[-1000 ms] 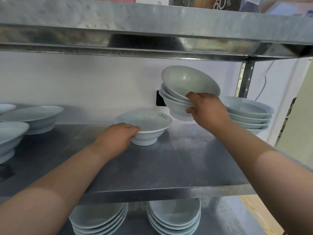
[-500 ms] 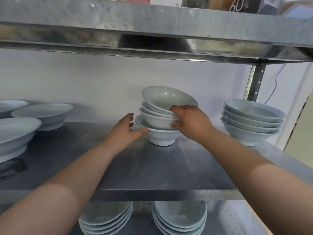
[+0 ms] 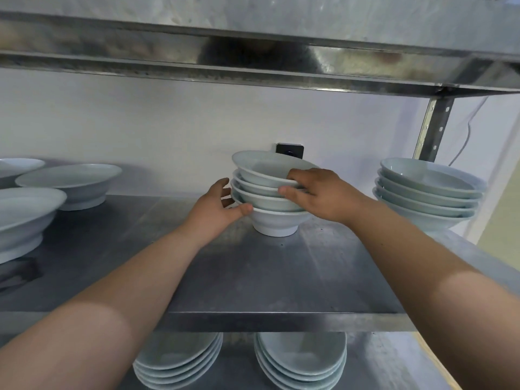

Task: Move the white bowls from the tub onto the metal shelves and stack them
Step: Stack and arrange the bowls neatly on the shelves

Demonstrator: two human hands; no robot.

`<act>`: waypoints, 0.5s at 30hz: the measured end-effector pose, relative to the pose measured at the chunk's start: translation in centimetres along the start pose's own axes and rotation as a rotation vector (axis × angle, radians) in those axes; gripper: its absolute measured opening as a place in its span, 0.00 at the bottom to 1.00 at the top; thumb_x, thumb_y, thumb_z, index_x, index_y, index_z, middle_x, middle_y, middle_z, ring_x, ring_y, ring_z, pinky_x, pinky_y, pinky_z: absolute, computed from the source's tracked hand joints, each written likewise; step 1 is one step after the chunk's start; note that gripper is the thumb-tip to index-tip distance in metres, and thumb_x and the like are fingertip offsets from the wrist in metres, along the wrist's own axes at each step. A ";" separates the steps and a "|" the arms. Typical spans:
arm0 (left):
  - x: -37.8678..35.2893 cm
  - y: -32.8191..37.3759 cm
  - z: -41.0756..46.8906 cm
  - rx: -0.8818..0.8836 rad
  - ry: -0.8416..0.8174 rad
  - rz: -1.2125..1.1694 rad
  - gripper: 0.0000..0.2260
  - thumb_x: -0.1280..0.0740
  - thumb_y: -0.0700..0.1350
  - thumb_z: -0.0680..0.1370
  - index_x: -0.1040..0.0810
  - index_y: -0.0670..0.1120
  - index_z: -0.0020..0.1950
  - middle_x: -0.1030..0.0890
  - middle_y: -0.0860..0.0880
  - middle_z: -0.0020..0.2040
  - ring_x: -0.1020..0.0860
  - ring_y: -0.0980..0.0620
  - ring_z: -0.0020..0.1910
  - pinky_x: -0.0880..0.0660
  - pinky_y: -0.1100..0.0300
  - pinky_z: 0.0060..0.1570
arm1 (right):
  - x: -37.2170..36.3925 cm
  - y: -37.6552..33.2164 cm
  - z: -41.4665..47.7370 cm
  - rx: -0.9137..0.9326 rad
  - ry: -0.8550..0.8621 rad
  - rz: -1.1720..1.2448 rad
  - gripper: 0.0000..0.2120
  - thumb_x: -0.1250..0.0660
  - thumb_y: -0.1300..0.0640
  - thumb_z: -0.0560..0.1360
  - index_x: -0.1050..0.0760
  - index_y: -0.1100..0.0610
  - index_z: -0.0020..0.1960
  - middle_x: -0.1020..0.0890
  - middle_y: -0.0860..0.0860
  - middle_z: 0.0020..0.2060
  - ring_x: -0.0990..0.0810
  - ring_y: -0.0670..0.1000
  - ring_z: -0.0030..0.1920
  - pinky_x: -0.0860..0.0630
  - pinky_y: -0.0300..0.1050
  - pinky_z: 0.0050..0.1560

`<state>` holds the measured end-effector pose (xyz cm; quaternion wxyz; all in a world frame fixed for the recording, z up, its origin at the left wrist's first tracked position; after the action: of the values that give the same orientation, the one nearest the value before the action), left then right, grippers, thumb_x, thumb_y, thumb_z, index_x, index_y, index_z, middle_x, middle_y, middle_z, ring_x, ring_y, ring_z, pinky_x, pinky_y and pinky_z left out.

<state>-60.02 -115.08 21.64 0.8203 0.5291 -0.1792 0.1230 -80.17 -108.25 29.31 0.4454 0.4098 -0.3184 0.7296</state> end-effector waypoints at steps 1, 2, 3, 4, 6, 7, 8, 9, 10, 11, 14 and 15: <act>-0.2 0.1 0.1 -0.002 -0.013 0.018 0.42 0.24 0.56 0.70 0.41 0.49 0.78 0.28 0.51 0.71 0.23 0.55 0.63 0.27 0.58 0.61 | 0.1 0.5 0.3 -0.015 0.012 -0.043 0.20 0.45 0.36 0.79 0.29 0.53 0.44 0.24 0.47 0.36 0.25 0.50 0.44 0.29 0.47 0.48; -0.4 0.2 0.2 -0.004 -0.024 0.034 0.42 0.24 0.56 0.70 0.41 0.49 0.78 0.28 0.51 0.72 0.24 0.54 0.64 0.27 0.58 0.62 | 0.3 1.3 0.6 -0.037 0.005 -0.085 0.21 0.46 0.36 0.79 0.29 0.52 0.43 0.24 0.47 0.36 0.25 0.51 0.44 0.29 0.49 0.48; -0.6 0.3 0.3 -0.002 -0.033 0.034 0.42 0.25 0.57 0.70 0.42 0.50 0.78 0.29 0.51 0.73 0.25 0.54 0.65 0.28 0.57 0.63 | 0.4 2.0 0.8 -0.059 -0.014 -0.111 0.21 0.47 0.35 0.78 0.29 0.51 0.42 0.24 0.46 0.36 0.24 0.51 0.44 0.28 0.49 0.48; -0.7 0.7 0.4 0.005 -0.037 0.016 0.42 0.25 0.57 0.71 0.43 0.51 0.79 0.31 0.51 0.74 0.27 0.54 0.67 0.29 0.58 0.63 | 0.5 2.9 0.9 -0.081 -0.030 -0.106 0.21 0.46 0.33 0.77 0.29 0.49 0.42 0.23 0.46 0.39 0.24 0.51 0.46 0.28 0.49 0.49; -0.7 1.4 0.6 0.021 -0.017 -0.050 0.41 0.28 0.59 0.73 0.45 0.54 0.79 0.35 0.52 0.76 0.30 0.53 0.71 0.32 0.60 0.61 | 0.6 4.5 0.7 -0.155 -0.033 0.035 0.18 0.42 0.31 0.72 0.26 0.44 0.47 0.24 0.46 0.50 0.27 0.49 0.55 0.28 0.47 0.55; -0.8 1.8 0.8 0.025 -0.011 -0.083 0.39 0.29 0.60 0.74 0.44 0.54 0.79 0.35 0.53 0.76 0.31 0.53 0.71 0.33 0.61 0.59 | 0.5 5.0 0.2 -0.211 -0.027 0.166 0.17 0.39 0.32 0.70 0.26 0.40 0.52 0.28 0.45 0.57 0.29 0.47 0.59 0.30 0.45 0.58; -0.9 2.2 1.0 0.019 -0.013 -0.110 0.37 0.30 0.61 0.74 0.42 0.54 0.78 0.34 0.55 0.75 0.31 0.53 0.71 0.33 0.62 0.58 | 0.1 5.5 -0.3 -0.277 -0.027 0.308 0.18 0.36 0.33 0.70 0.28 0.38 0.57 0.32 0.43 0.62 0.31 0.45 0.61 0.31 0.43 0.58; -1.2 2.3 1.3 0.002 -0.026 -0.130 0.35 0.29 0.61 0.73 0.38 0.55 0.77 0.30 0.56 0.73 0.29 0.54 0.70 0.32 0.63 0.57 | -0.3 5.8 -0.9 -0.333 -0.030 0.436 0.22 0.34 0.36 0.72 0.31 0.38 0.63 0.35 0.43 0.64 0.31 0.44 0.61 0.32 0.41 0.57; -1.6 2.5 1.4 -0.011 -0.042 -0.138 0.33 0.28 0.61 0.72 0.35 0.56 0.74 0.27 0.58 0.69 0.27 0.55 0.67 0.30 0.63 0.56 | -0.8 6.0 -1.2 -0.370 -0.026 0.517 0.25 0.33 0.38 0.73 0.33 0.40 0.67 0.36 0.43 0.64 0.31 0.44 0.60 0.32 0.40 0.55; -1.9 2.5 1.5 -0.019 -0.051 -0.146 0.32 0.28 0.61 0.71 0.32 0.56 0.72 0.24 0.59 0.66 0.25 0.56 0.65 0.29 0.62 0.56 | -1.1 6.3 -1.4 -0.389 -0.013 0.573 0.27 0.32 0.40 0.74 0.35 0.41 0.70 0.34 0.43 0.64 0.29 0.44 0.59 0.32 0.40 0.52; -2.3 2.4 1.5 -0.026 -0.074 -0.179 0.28 0.27 0.60 0.70 0.30 0.59 0.68 0.22 0.62 0.62 0.24 0.61 0.61 0.27 0.57 0.61 | -1.8 6.6 -1.7 -0.405 0.012 0.648 0.27 0.33 0.40 0.73 0.37 0.42 0.69 0.28 0.46 0.60 0.27 0.40 0.54 0.30 0.37 0.46; -2.3 2.3 1.4 -0.035 -0.085 -0.179 0.25 0.27 0.59 0.72 0.29 0.60 0.67 0.21 0.63 0.61 0.24 0.63 0.61 0.27 0.57 0.62 | -1.9 6.6 -1.6 -0.405 0.010 0.645 0.27 0.33 0.40 0.73 0.37 0.42 0.69 0.28 0.46 0.60 0.27 0.39 0.53 0.30 0.37 0.46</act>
<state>-63.29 -115.45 23.13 0.8288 0.5331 -0.1683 0.0235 -86.19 -110.28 26.23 0.2665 0.1883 -0.5667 0.7565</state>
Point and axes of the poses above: each hand's wrist, its own z-axis towards the middle knuckle, its own x-axis out of the back of the hand, y = z × x, the point moved 8 cm from there along z, towards the middle knuckle
